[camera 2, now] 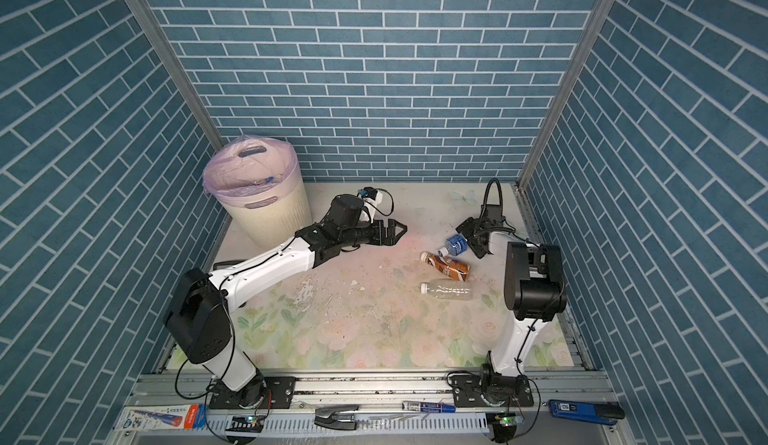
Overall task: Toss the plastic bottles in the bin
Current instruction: 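Lower the right gripper and grasp the water bottle by its bottom end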
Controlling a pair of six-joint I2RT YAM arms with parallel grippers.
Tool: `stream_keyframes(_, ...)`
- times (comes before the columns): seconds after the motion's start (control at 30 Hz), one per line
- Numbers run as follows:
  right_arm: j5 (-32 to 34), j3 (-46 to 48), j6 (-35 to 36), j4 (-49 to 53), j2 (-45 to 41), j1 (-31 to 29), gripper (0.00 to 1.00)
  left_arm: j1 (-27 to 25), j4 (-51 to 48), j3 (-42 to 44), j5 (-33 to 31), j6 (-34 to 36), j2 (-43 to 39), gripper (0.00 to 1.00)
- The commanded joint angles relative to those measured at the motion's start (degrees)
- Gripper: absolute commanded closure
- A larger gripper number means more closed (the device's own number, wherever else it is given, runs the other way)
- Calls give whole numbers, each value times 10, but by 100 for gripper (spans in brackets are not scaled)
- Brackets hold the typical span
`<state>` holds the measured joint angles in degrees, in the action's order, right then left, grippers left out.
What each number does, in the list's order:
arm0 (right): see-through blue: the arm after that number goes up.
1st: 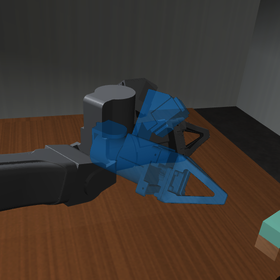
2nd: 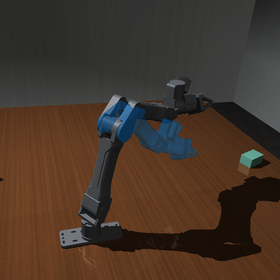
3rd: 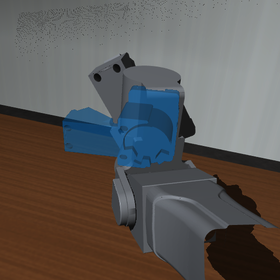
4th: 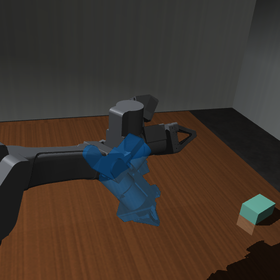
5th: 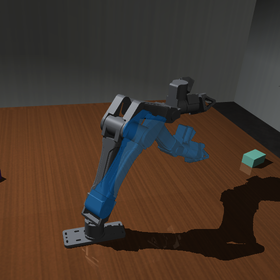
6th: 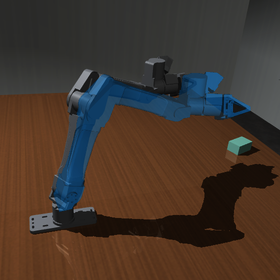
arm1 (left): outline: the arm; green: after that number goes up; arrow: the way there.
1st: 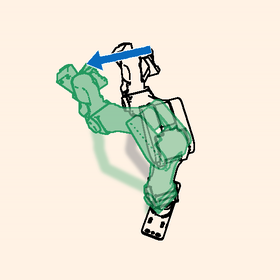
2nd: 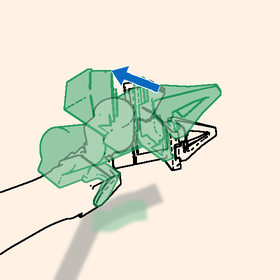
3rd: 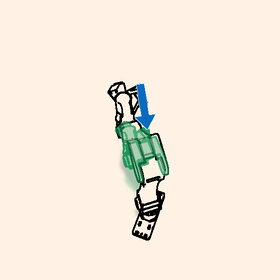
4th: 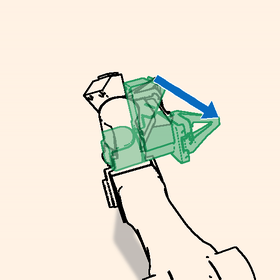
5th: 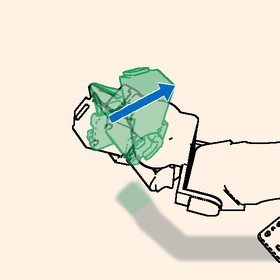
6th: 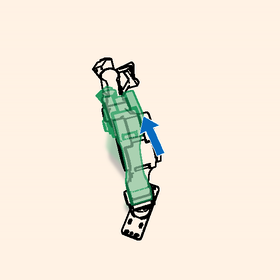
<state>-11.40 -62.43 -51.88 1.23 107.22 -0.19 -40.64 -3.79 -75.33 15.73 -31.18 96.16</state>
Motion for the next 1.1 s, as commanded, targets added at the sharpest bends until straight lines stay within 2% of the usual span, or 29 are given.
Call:
stream_keyframes(0.0, -8, -18, -28, 1, 19, 4, 15, -1, -18, -21, 2, 13, 10, 1)
stream_keyframes(0.2, -12, -17, -31, -9, 26, 5, 17, -1, -22, -19, -1, 15, 10, 1)
stream_keyframes(0.9, -26, -9, -67, -66, 41, 10, 36, -1, -20, -1, -9, 10, -3, 1)
stream_keyframes(1.07, -27, -12, -71, -68, 40, 10, 37, -1, -17, 6, -11, 9, -9, 1)
